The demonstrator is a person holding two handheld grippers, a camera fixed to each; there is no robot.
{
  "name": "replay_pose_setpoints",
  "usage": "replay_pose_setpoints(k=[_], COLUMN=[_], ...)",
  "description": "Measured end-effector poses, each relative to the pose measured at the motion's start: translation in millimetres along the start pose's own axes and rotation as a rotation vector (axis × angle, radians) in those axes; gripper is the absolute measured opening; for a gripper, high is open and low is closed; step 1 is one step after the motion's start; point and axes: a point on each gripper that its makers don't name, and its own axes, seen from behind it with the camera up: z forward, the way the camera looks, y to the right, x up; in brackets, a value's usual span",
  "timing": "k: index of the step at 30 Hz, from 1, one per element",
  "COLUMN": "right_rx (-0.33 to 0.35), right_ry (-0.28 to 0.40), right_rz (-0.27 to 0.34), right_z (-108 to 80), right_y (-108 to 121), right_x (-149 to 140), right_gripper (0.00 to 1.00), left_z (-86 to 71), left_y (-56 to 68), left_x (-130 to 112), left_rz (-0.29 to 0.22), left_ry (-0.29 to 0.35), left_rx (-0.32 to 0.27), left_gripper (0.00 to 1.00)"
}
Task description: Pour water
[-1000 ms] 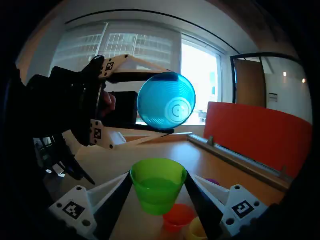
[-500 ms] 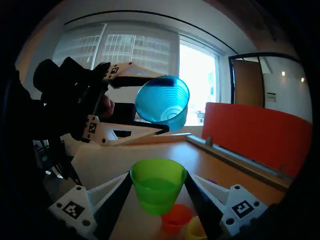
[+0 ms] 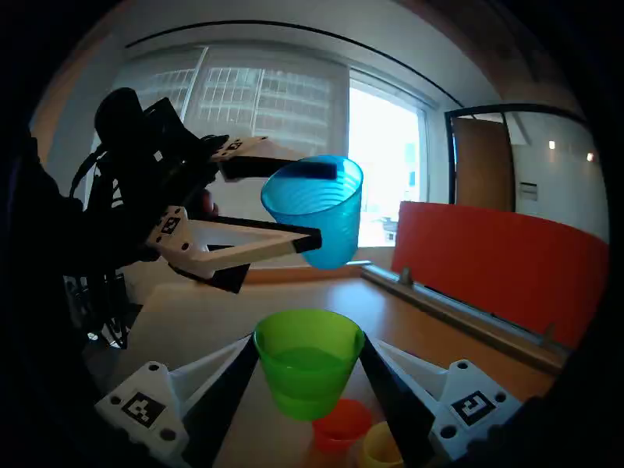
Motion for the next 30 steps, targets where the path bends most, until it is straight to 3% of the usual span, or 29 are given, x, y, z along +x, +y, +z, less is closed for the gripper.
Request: replay_pose_setpoints(k=[13,23,30], right_rx=[-0.003,-0.005,-0.008], right_ry=[0.005,0.011,0.010], right_rz=[-0.001,0.000,-0.002], right_z=[-2.0,-4.1,-5.0], right_y=[0,1,2], right_x=[2,4,4], right_gripper=[0.93,0.93,0.93], left_z=[6.3,6.5,5.9], left_y=[-10.8,-10.9,-12.9], left_x=[-19,-25,-25], left_rz=[-0.303,-0.451,-0.492], left_ry=[-0.049,-0.056,-0.050], left_rx=[0.015,-0.001,0.001], left_gripper=[0.85,0.85,0.85])
